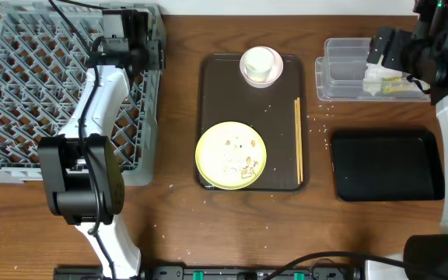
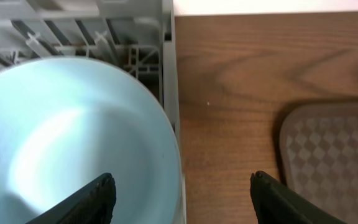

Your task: Sort waste into correct bins and load items into the dishwasher

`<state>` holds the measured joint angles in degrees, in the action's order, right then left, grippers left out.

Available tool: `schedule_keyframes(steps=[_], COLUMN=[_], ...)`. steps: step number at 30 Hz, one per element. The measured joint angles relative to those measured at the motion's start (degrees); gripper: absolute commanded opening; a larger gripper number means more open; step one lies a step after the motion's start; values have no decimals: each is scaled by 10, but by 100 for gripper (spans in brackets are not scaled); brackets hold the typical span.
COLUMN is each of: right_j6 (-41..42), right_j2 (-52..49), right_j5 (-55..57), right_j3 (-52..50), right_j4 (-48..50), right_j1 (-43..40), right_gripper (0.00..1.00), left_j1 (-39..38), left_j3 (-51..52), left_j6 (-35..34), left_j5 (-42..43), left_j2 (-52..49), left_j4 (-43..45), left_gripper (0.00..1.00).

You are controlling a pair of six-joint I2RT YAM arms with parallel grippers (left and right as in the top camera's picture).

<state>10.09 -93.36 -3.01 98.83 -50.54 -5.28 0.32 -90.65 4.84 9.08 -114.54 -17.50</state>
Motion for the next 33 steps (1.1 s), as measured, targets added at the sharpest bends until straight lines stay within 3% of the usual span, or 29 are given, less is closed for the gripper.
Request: schedule_keyframes(steps=[8,15,33], right_j6=[0,0,0], right_j2=[0,0,0], right_j5=[0,0,0], right_j3=[0,0,0], right_j4=[0,0,0], right_j1=[0,0,0], right_gripper=[99,99,99], left_j1=[0,0,0], left_j3=[0,0,0], left_j6=[0,2,-7], left_j5=[0,0,0], left_j2=[-5,-5,1], left_j4=[-17,-13,-7], left_gripper=[41,10,8])
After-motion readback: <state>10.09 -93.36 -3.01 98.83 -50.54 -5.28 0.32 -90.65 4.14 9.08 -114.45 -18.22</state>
